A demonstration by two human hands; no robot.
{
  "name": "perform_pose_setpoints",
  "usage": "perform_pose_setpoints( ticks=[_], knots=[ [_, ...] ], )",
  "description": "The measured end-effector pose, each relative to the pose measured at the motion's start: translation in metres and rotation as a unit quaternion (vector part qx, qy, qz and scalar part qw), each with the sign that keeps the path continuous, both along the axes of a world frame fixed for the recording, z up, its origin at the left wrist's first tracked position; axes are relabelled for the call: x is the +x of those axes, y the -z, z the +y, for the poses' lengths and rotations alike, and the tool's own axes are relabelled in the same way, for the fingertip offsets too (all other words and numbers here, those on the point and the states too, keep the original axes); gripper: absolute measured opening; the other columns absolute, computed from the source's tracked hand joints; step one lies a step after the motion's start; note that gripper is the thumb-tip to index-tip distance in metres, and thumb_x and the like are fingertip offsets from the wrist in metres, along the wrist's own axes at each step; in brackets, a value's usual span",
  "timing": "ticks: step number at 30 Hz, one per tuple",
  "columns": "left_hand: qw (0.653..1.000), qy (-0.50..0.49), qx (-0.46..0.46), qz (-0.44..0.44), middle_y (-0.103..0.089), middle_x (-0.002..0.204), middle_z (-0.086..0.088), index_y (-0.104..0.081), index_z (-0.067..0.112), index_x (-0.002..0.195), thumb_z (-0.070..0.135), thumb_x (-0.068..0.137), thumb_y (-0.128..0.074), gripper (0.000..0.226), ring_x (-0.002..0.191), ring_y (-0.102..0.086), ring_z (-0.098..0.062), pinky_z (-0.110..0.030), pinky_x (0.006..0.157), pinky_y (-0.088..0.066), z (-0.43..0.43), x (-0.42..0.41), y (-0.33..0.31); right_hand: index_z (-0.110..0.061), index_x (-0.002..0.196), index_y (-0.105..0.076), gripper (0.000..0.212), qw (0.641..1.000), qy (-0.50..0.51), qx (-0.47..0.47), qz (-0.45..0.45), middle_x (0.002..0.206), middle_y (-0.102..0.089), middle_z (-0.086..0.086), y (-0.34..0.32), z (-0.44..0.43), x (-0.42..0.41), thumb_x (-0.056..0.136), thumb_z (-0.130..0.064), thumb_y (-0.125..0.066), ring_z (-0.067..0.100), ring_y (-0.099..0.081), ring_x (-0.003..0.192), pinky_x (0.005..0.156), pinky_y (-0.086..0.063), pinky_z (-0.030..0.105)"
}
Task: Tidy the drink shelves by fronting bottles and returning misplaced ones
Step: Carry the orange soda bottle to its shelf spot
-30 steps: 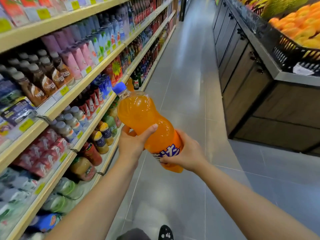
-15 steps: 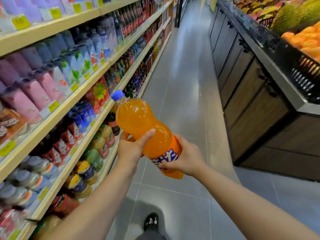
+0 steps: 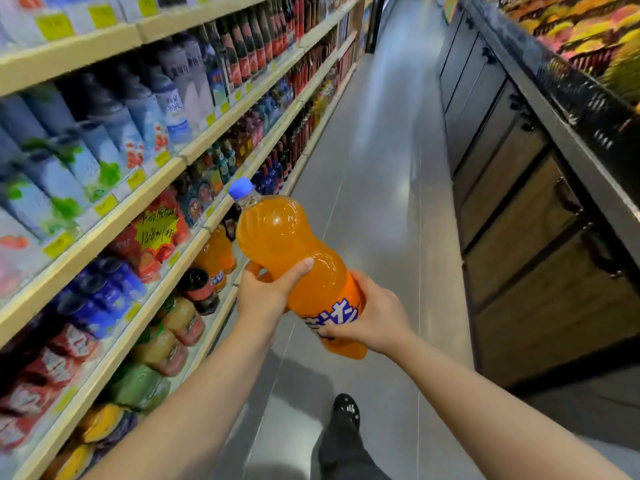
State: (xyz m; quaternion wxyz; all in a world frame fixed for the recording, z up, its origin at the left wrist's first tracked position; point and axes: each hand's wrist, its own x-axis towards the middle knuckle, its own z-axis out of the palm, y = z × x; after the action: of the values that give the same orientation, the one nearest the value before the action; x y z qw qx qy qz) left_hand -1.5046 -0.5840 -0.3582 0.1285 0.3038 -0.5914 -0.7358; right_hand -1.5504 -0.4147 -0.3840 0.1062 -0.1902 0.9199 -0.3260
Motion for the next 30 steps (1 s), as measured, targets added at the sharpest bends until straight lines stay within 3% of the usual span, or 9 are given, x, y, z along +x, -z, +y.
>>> perform_pose_setpoints(
  ticks=[4, 11, 14, 20, 24, 27, 30],
  knots=[
    [0.999, -0.035, -0.009, -0.024, -0.060, 0.126, -0.002, -0.045, 0.032, 0.129, 0.049, 0.047, -0.085, 0.093, 0.113, -0.059, -0.026, -0.053, 0.092, -0.052, 0.006, -0.078, -0.003, -0.043, 0.130, -0.039, 0.099, 0.999, -0.025, -0.007, -0.021, 0.111, -0.062, -0.014, 0.006, 0.001, -0.090, 0.042, -0.068, -0.079, 0.015, -0.059, 0.103, 0.090, -0.050, 0.036],
    [0.996, -0.088, 0.019, -0.013, -0.059, 0.117, 0.005, -0.044, 0.033, 0.125, 0.036, 0.061, -0.084, 0.076, 0.108, -0.059, -0.021, -0.050, 0.094, -0.051, 0.000, -0.181, -0.004, -0.040, 0.133, -0.039, 0.100, 0.996, -0.091, -0.002, -0.026, 0.114, -0.058, -0.015, 0.001, -0.011, -0.214, 0.047, -0.062, -0.083, 0.013, -0.058, 0.105, 0.091, -0.051, 0.035],
    [0.993, -0.109, 0.035, -0.013, -0.061, 0.116, 0.006, -0.044, 0.029, 0.130, 0.041, 0.052, -0.084, 0.089, 0.106, -0.061, -0.020, -0.050, 0.094, -0.051, -0.014, -0.217, 0.001, -0.040, 0.134, -0.038, 0.102, 0.992, -0.120, 0.010, -0.035, 0.116, -0.058, -0.015, 0.006, -0.030, -0.259, 0.046, -0.065, -0.082, 0.013, -0.057, 0.106, 0.091, -0.050, 0.034],
    [0.979, -0.179, 0.100, -0.011, -0.061, 0.102, 0.011, -0.044, 0.026, 0.131, 0.023, 0.067, -0.084, 0.075, 0.103, -0.060, -0.021, -0.048, 0.093, -0.051, -0.064, -0.295, 0.036, -0.044, 0.134, -0.035, 0.100, 0.981, -0.176, 0.053, -0.057, 0.118, -0.058, -0.015, 0.027, -0.089, -0.351, 0.048, -0.065, -0.082, 0.012, -0.057, 0.107, 0.091, -0.050, 0.033],
    [0.970, -0.219, 0.102, -0.029, -0.061, 0.118, 0.004, -0.046, 0.031, 0.122, 0.038, 0.059, -0.085, 0.075, 0.114, -0.058, -0.026, -0.054, 0.093, -0.051, -0.096, -0.348, 0.056, -0.042, 0.136, -0.033, 0.098, 0.967, -0.227, 0.101, -0.059, 0.125, -0.057, -0.011, 0.038, -0.133, -0.422, 0.053, -0.061, -0.082, 0.015, -0.054, 0.113, 0.093, -0.046, 0.034],
    [0.962, -0.249, 0.095, -0.054, -0.055, 0.134, -0.002, -0.041, 0.033, 0.133, 0.041, 0.058, -0.086, 0.087, 0.122, -0.053, -0.028, -0.056, 0.098, -0.047, -0.119, -0.386, 0.064, -0.037, 0.138, -0.033, 0.100, 0.957, -0.266, 0.109, -0.049, 0.126, -0.058, -0.010, 0.049, -0.163, -0.466, 0.054, -0.063, -0.081, 0.014, -0.057, 0.112, 0.091, -0.047, 0.030],
    [0.959, -0.263, 0.087, -0.059, -0.057, 0.132, 0.002, -0.042, 0.040, 0.128, 0.054, 0.041, -0.084, 0.097, 0.119, -0.056, -0.026, -0.055, 0.095, -0.049, -0.141, -0.416, 0.066, -0.036, 0.138, -0.033, 0.102, 0.953, -0.277, 0.093, -0.076, 0.127, -0.057, -0.010, 0.059, -0.192, -0.501, 0.053, -0.060, -0.083, 0.011, -0.057, 0.110, 0.091, -0.050, 0.028]
  ],
)
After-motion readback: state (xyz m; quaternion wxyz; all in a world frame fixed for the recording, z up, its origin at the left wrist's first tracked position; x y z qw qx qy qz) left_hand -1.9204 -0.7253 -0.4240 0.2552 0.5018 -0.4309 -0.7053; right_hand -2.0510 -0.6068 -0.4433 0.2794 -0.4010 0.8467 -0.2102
